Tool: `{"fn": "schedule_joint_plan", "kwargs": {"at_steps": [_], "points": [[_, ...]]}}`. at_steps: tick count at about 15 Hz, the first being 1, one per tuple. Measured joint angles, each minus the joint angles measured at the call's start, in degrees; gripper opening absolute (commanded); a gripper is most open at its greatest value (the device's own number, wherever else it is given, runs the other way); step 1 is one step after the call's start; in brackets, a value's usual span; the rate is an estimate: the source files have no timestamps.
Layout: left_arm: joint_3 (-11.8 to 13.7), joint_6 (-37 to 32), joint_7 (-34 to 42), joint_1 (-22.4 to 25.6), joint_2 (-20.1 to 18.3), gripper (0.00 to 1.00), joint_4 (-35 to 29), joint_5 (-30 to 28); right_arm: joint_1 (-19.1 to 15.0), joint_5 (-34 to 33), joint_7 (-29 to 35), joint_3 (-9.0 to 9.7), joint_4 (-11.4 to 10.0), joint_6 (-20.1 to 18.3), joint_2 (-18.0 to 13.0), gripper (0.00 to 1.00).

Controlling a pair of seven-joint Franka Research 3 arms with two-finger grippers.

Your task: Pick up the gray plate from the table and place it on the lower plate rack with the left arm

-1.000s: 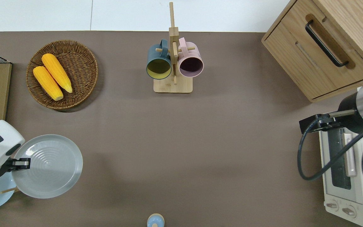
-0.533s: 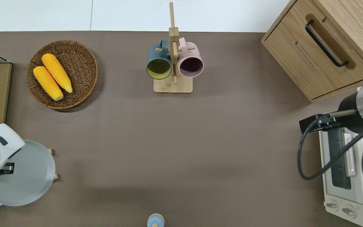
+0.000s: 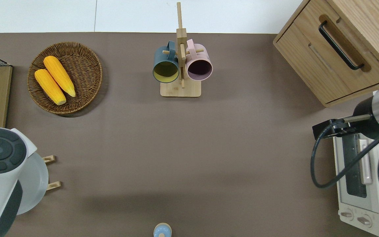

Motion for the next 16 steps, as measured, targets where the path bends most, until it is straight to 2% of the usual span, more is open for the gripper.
{"fn": "schedule_joint_plan", "kwargs": {"at_steps": [4, 8, 16], "points": [[-0.9, -1.5, -5.0, 0.0, 3.3, 0.0, -0.1, 3.0, 0.0, 0.0, 0.0, 0.0, 0.0, 0.0, 0.0, 0.983], [-0.6, -2.1, -6.3, 0.1, 4.4, 0.0, -1.5, 6.2, 0.0, 0.0, 0.0, 0.0, 0.0, 0.0, 0.0, 0.983], [-0.6, -2.1, -13.3, 0.1, 7.8, 0.0, -4.9, 6.4, 0.0, 0.0, 0.0, 0.0, 0.0, 0.0, 0.0, 0.983]]}}
